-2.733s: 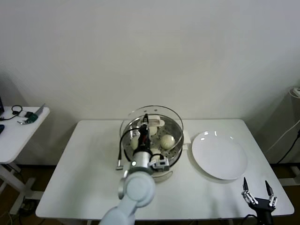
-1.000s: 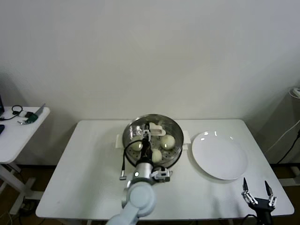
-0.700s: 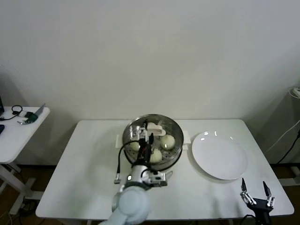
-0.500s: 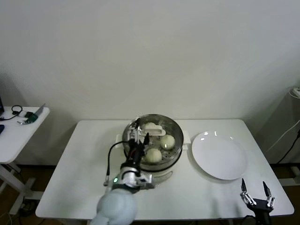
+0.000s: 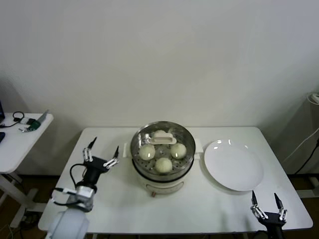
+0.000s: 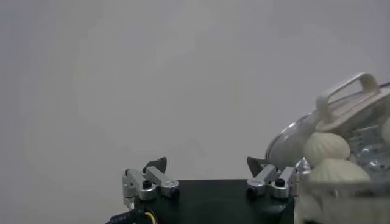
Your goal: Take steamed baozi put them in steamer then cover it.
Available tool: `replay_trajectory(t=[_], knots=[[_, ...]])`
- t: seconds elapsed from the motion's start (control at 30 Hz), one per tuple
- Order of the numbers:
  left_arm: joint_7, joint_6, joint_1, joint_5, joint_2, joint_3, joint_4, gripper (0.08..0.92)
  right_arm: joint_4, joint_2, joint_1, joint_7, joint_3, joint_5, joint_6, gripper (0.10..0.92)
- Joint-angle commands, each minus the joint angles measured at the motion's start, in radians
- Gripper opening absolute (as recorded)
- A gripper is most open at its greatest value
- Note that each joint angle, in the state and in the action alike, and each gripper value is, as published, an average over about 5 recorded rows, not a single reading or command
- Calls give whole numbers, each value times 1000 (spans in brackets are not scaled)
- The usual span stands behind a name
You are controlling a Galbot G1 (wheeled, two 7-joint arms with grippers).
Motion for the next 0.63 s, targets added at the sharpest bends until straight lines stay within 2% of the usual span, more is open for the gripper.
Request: replay_trajectory(t=[0.03, 0.63], knots=[[69, -406, 143, -520, 1, -147, 303, 823, -9, 2, 6, -17, -12, -11, -3, 823], [84, -434, 143, -479, -36, -77, 329, 823, -14, 3, 19, -18, -20, -12, -3, 823]])
